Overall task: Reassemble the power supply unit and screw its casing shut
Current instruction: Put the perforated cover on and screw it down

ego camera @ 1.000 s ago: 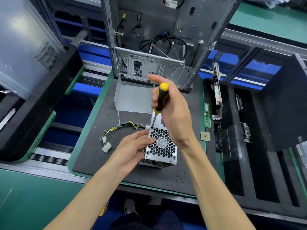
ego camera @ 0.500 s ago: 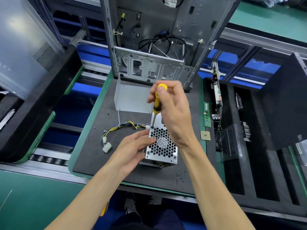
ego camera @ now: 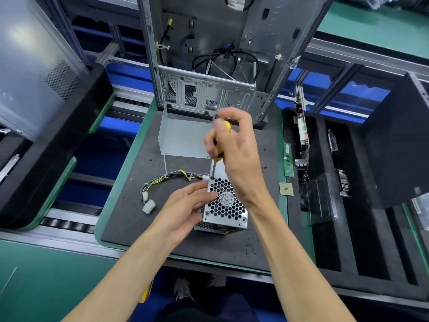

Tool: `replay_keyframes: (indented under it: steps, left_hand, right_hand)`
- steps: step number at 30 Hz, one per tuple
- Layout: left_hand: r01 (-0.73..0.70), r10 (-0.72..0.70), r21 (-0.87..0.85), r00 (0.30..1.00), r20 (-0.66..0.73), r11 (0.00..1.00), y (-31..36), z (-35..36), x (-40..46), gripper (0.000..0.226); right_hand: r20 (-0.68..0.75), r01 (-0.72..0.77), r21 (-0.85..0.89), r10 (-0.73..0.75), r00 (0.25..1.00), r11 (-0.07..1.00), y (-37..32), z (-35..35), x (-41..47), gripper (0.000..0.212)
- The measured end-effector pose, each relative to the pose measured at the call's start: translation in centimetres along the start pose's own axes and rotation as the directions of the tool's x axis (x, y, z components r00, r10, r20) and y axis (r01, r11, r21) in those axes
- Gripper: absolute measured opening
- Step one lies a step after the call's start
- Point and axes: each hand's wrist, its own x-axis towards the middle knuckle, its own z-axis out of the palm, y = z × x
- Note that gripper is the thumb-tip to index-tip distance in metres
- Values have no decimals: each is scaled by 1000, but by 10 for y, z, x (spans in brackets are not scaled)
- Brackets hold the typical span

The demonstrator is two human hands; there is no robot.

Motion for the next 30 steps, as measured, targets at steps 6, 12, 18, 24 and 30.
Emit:
replay_keyframes:
  steps: [6,12,18,24,30]
  left_hand:
    - [1,-1,9,1000,-4,1000,0,1,0,34]
    - [-1,1,21,1000,-13,1000,0,0,-1,34]
    - [-2,2,27,1000,-16,1000,1,2,-3,35]
    - [-2,3,26,1000,-14,1000,3,2,-5,37]
    - [-13,16,137,1000,-26,990,2,1,-5,39]
  right_hand:
    - [-20,-7,49,8,1000,999,0,-1,-2,16]
    - [1,5,12,-5,1000,1000,0,0,-1,28]
    - [-32,41,-70,-44,999,997,0,-2,-2,27]
    - [-16,66,-61,-67,998,996,2,2,-4,20]
    - [-95,1,42,3,995,999,5,-3,-3,26]
